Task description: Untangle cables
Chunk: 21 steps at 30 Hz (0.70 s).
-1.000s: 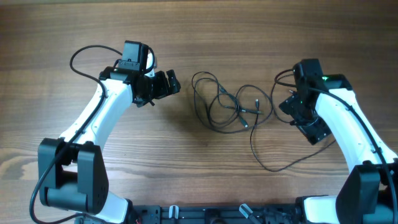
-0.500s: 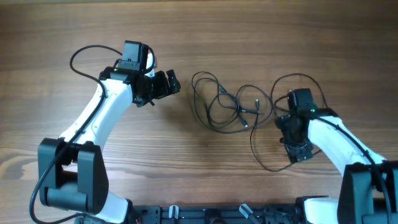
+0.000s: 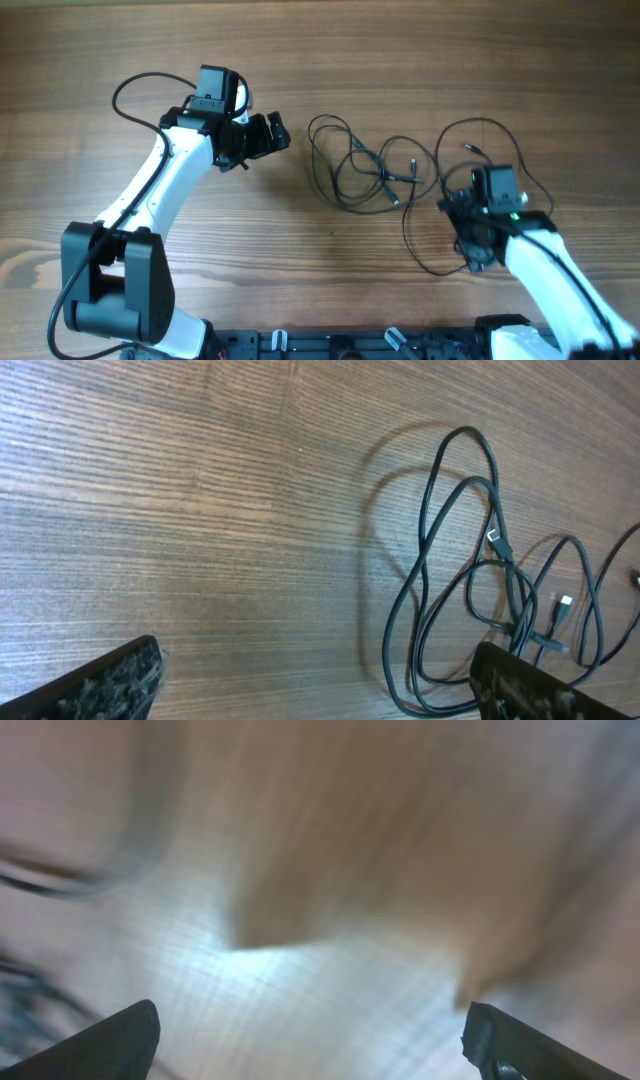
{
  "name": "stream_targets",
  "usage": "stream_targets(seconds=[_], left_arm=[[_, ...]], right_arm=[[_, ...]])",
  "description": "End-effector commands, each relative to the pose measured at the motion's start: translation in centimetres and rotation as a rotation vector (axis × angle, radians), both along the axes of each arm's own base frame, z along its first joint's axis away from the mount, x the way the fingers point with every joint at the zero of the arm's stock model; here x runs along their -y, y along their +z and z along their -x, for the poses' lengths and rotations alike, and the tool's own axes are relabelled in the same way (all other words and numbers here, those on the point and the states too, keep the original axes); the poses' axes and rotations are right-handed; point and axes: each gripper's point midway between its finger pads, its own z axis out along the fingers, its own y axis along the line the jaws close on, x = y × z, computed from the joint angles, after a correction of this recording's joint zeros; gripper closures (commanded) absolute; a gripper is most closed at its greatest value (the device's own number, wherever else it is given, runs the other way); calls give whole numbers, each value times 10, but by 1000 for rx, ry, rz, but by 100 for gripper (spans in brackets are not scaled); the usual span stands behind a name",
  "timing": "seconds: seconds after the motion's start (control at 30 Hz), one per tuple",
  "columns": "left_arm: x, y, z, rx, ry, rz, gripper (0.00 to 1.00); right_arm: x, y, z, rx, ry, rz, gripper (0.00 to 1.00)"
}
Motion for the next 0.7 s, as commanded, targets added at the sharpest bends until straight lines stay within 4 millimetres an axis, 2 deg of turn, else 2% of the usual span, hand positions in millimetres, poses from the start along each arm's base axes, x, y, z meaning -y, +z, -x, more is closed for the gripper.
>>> stream_targets(seconds=[0.0,0.13,0.2,0.3,0.5,0.6,0.67], left_arm=[[-1,-3,0,-8,8,-2,0],[-1,-3,0,-8,8,-2,0],[-1,-3,0,-8,8,-2,0],[-1,-3,0,-8,8,-2,0],[-1,-3,0,-8,8,-2,0],[-1,-3,0,-8,8,-2,0],[-1,-3,0,-8,8,-2,0]], right_arm=[[3,13,23,-21,-114,-16,0],[11,26,21,47,-118,25,0],[18,23,24,39,-131,64,0],[16,0,45,-60,-179,49,0],[15,-32,64,-92,-236,30,0],[16,-43,52,-4,-251,23,0],[15,-45,27,130,-252,-3,0]])
